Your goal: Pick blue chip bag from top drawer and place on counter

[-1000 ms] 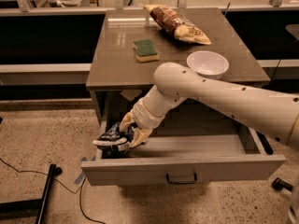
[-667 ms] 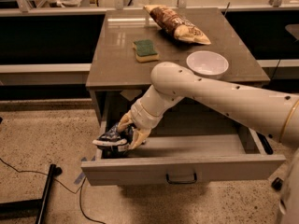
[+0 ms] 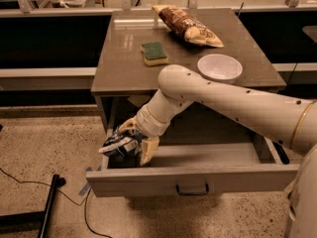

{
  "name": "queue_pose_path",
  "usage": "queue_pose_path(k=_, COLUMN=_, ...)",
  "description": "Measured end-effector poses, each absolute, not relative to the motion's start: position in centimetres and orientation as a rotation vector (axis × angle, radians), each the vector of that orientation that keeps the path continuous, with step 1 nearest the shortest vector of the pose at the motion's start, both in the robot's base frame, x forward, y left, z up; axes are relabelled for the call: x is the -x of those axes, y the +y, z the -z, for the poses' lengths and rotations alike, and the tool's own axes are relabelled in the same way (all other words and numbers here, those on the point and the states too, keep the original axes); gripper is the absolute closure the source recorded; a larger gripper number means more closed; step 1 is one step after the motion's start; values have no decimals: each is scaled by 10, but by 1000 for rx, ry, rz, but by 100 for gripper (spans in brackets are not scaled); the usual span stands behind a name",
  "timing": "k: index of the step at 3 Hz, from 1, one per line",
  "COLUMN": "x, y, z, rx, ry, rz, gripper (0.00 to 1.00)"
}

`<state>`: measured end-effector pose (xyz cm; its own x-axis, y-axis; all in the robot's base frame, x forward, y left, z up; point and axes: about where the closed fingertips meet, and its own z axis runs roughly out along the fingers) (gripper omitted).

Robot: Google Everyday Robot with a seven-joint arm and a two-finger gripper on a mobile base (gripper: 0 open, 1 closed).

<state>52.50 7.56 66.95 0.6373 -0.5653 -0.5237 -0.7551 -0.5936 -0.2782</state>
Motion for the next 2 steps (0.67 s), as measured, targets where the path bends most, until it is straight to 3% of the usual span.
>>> queue_pose_path(k=1, x=-528, y=70, z=-672, rx=2340, ry=1056, rz=-551, gripper=3)
queue_pose_path(k=2, x=-530, y=68, z=-672, rx=2305, ry=1076, rz=-578, gripper=0)
